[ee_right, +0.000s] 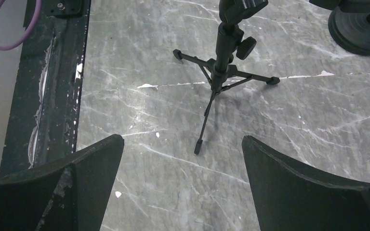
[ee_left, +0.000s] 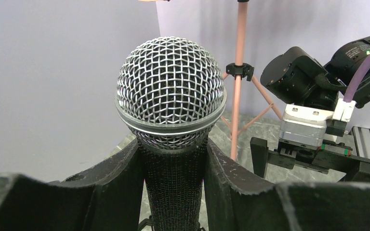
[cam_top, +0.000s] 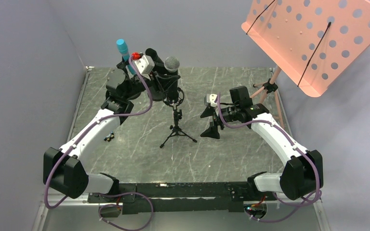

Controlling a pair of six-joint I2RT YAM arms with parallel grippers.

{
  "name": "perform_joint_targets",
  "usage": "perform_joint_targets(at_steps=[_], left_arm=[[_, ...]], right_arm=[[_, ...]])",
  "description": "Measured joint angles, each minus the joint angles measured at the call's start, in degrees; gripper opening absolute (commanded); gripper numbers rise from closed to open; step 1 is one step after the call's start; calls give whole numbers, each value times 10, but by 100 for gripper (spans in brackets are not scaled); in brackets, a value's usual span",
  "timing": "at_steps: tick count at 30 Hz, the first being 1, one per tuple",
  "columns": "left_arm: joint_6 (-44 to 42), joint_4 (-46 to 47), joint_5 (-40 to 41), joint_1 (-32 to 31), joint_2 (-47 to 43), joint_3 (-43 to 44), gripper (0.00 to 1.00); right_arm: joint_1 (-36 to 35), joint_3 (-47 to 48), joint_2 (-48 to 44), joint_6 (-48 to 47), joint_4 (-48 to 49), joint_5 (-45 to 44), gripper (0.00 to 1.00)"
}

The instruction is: Attach the microphones to the stand

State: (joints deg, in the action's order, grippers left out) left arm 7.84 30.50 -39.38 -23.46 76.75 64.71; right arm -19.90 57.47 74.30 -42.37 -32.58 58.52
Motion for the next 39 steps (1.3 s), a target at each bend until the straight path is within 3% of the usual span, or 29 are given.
perform_joint_targets(at_steps=[9, 20, 32, 39], left_arm=[[-16, 56, -4, -1, 7, -47, 0], [26, 132, -2, 2, 23, -70, 0], [62, -32, 14, 10, 38, 1, 0], [75, -69, 19, 20, 61, 22, 0]], right_arm=[[0, 0, 1, -2, -4, 0, 100], [0, 0, 5, -7, -4, 0, 100], [0, 0, 5, -8, -4, 0, 100], [0, 0, 5, -8, -4, 0, 100]])
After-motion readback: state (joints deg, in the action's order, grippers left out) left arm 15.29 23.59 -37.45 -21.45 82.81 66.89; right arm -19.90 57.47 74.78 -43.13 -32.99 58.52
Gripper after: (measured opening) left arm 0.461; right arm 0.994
